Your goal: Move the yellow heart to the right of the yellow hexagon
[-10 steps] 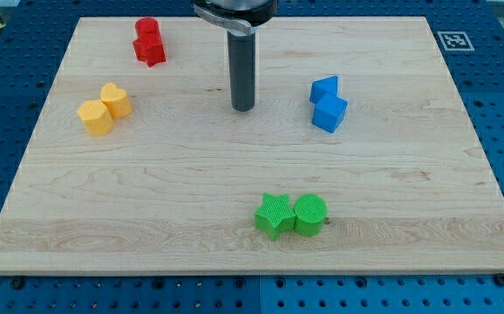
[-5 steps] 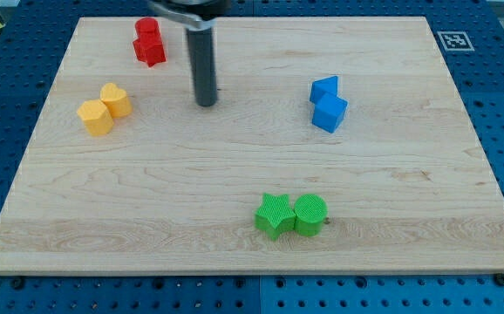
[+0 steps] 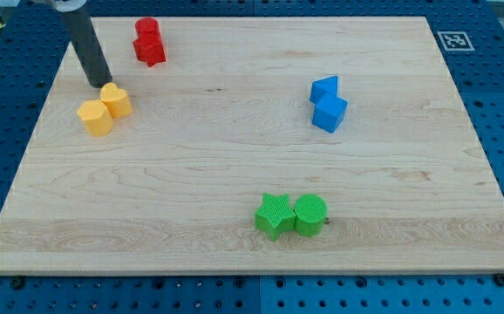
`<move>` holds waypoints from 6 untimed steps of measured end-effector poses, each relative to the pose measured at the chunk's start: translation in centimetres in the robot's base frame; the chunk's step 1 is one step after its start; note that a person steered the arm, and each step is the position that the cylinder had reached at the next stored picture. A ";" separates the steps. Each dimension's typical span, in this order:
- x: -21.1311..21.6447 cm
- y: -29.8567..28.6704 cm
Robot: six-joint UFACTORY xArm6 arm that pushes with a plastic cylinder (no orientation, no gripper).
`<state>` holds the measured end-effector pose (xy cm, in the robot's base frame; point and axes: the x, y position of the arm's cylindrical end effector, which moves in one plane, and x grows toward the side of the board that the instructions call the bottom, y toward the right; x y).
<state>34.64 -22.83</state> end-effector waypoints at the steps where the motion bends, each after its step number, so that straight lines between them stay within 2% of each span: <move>1: 0.4 0.5; 6: 1.9 3.8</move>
<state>36.58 -19.01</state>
